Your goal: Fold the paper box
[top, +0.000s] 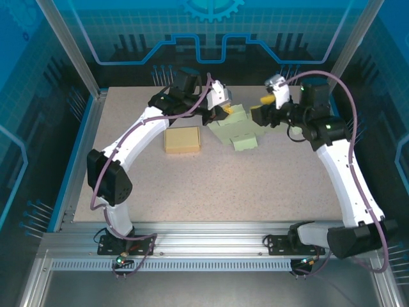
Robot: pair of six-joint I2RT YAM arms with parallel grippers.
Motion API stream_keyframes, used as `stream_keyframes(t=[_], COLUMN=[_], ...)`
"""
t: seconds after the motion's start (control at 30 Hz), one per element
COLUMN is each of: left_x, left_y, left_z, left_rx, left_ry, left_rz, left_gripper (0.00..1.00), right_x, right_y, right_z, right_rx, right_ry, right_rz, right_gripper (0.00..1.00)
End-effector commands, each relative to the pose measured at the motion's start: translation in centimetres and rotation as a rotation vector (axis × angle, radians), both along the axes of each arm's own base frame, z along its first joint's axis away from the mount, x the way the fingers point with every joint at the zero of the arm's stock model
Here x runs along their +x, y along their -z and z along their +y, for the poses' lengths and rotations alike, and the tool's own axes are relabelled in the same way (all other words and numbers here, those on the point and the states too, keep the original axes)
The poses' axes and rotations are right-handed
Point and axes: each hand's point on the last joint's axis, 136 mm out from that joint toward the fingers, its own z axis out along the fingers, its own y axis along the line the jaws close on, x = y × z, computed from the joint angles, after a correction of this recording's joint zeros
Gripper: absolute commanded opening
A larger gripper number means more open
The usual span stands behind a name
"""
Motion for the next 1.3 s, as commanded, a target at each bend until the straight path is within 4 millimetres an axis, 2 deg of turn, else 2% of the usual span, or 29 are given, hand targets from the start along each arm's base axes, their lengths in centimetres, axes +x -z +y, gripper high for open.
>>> stream_keyframes(t=[0.0, 0.27, 0.4, 0.57, 0.6, 0.63, 0.7, 0.83, 0.87, 1.03, 1.2, 1.27], left_x=[-2.8, -4.6, -5.0, -5.3, -5.2, -5.0, -4.6, -2.8, -2.5, -1.8, -0.9, -0.6], left_y=[-2.4, -3.3, -3.6, -3.6, -3.5, -3.4, -3.6, -4.3, -4.3, -3.8, -1.4, -1.6], left_z=[0.2, 0.4, 0.6, 0.7, 0.8, 0.8, 1.3, 3.4, 4.1, 8.7, 10.5, 10.6], left_rx=[-0.037, -0.05, -0.052, -0.05, -0.048, -0.048, -0.065, -0.145, -0.171, -0.351, -0.462, -0.523], left_ry=[0.124, 0.158, 0.162, 0.163, 0.156, 0.145, 0.121, 0.02, -0.008, -0.086, -0.132, -0.101], left_rz=[-0.068, -0.109, -0.126, -0.126, -0.118, -0.105, -0.074, -0.059, -0.059, -0.022, 0.008, 0.026], left_gripper=[0.0, 0.0, 0.0, 0.0, 0.06, 0.19, 0.35, 0.96, 0.99, 0.99, 0.98, 0.96], right_x=[-1.6, -1.6, -1.7, -1.4, -1.4, -1.3, -1.2, -1.2, -1.3, -1.6, -2.7, -2.9], right_y=[0.6, 2.1, 2.9, 3.2, 3.0, 3.0, 2.8, 2.1, 1.7, -1.5, -3.2, -3.4], right_z=[2.6, 5.5, 6.2, 6.7, 6.7, 6.6, 6.5, 5.9, 5.8, 4.7, 4.7, 4.6], right_rx=[-0.09, -0.144, -0.138, -0.127, -0.126, -0.126, -0.128, -0.115, -0.096, 0.061, 0.158, 0.173], right_ry=[-0.191, -0.335, -0.38, -0.394, -0.393, -0.386, -0.375, -0.338, -0.337, -0.303, -0.321, -0.323], right_rz=[0.016, 0.083, 0.128, 0.141, 0.132, 0.127, 0.109, 0.07, 0.061, 0.01, 0.019, 0.027], right_gripper=[0.56, 0.5, 0.38, 0.09, 0.0, 0.0, 0.0, 0.0, 0.0, 0.0, 0.0, 0.0])
